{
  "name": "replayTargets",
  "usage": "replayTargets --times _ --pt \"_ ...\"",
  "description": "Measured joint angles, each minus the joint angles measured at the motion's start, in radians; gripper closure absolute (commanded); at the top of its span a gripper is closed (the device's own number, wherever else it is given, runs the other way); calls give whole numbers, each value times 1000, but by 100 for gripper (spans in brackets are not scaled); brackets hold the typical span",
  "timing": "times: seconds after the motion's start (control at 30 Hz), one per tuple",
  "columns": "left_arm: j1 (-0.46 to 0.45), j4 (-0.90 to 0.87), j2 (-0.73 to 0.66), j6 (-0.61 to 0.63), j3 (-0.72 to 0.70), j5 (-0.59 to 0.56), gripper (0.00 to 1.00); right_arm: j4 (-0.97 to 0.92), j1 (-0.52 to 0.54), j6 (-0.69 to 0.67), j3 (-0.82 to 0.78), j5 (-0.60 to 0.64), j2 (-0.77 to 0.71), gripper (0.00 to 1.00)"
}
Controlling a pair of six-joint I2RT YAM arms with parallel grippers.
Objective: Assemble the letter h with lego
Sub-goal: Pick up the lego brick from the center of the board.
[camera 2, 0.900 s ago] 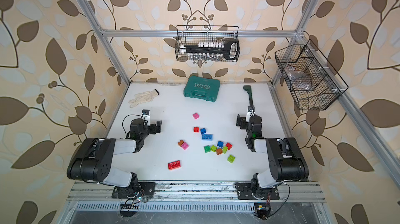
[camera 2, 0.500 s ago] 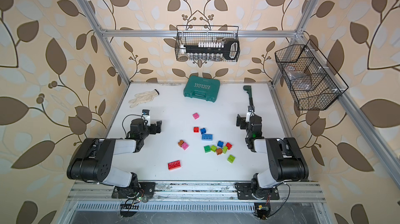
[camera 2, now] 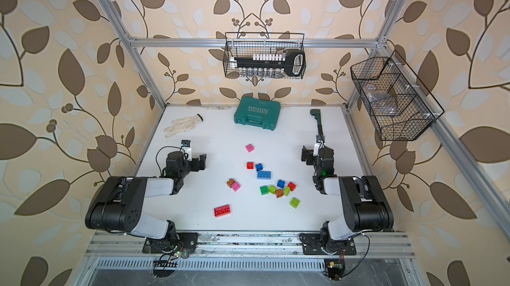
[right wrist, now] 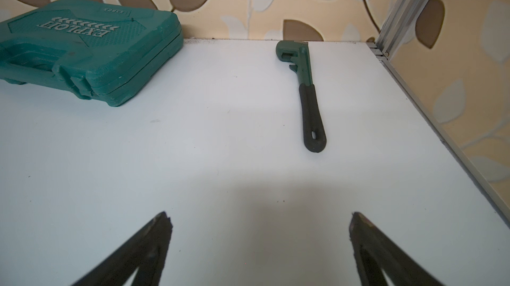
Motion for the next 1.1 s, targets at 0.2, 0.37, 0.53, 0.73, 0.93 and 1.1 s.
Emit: replayTargets --times 0.2,0.37,0.53,0.73,0.93,1.1 --pt "0 -383 -21 -1 269 52 1 -279 2 -2 114 -13 -182 2" --pt "0 -631 -89 27 480 143 1 -479 13 6 271 -38 -340 2" --pt "0 -825 -105 93 548 243 1 -668 17 138 372 2 -467 2" --pt "33 -974 -100 167 548 365 1 -791 27 262 358 15 -521 2" --pt "85 -1021 -68 212 548 423 1 -870 293 229 392 29 -333 3" --pt "114 -1061 -63 239 548 459 1 -919 509 206 537 -26 -76 10"
